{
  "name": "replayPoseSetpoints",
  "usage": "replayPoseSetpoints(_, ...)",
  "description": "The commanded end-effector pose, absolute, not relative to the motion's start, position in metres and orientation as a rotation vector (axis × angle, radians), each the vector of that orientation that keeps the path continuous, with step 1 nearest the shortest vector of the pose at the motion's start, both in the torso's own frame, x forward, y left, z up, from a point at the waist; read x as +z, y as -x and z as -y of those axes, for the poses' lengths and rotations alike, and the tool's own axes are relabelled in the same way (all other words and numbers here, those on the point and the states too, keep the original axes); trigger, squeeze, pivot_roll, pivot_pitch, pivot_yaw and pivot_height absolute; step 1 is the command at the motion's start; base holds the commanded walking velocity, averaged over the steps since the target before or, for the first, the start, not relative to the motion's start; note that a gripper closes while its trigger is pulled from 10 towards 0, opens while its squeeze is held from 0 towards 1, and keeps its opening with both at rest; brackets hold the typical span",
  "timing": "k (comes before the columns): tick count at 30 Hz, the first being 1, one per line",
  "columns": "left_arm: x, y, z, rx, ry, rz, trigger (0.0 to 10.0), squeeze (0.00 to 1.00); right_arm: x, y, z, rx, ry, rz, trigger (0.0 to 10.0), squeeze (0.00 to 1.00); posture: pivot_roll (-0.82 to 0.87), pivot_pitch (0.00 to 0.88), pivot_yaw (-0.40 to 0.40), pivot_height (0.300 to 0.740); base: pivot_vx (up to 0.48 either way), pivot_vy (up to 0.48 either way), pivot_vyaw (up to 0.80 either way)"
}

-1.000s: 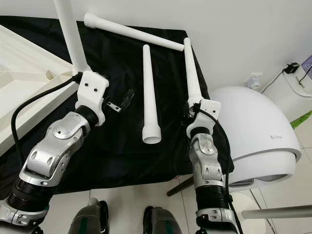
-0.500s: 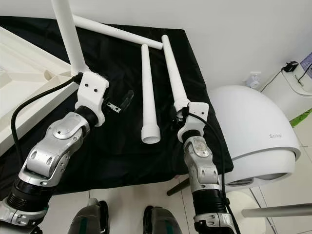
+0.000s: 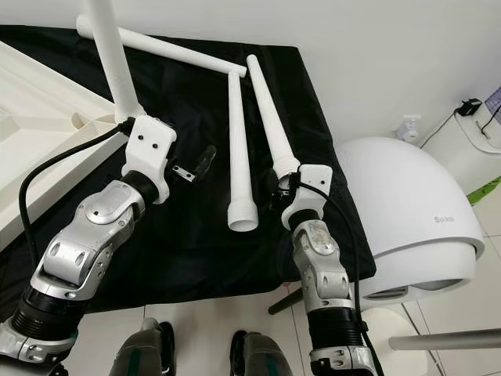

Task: Building children table

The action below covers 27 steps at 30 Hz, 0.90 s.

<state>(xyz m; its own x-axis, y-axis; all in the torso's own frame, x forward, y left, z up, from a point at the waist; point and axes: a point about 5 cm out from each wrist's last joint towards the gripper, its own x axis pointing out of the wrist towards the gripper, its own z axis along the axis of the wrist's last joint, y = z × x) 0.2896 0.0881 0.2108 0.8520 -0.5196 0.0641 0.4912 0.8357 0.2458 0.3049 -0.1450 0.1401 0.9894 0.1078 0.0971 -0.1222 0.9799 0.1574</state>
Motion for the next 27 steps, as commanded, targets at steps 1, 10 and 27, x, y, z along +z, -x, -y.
replayPoseSetpoints(1,0.211,-0.282,-0.079,-0.641,-0.231,0.128,10.0,0.00,0.151,-0.301,0.149,0.121,-0.191,0.165,10.0,0.00,0.04,0.147,-0.084,0.740,0.000,0.000,0.00)
replayPoseSetpoints(10,0.211,-0.283,-0.079,-0.640,-0.232,0.129,10.0,0.00,0.158,-0.289,0.122,0.343,-0.211,0.188,10.0,0.00,0.04,0.151,-0.085,0.740,0.000,0.000,0.00)
replayPoseSetpoints(27,0.213,-0.283,-0.080,-0.642,-0.235,0.134,10.0,0.00,0.146,-0.266,0.116,0.513,-0.176,0.120,10.0,0.00,0.03,0.161,-0.084,0.740,0.000,0.000,0.00)
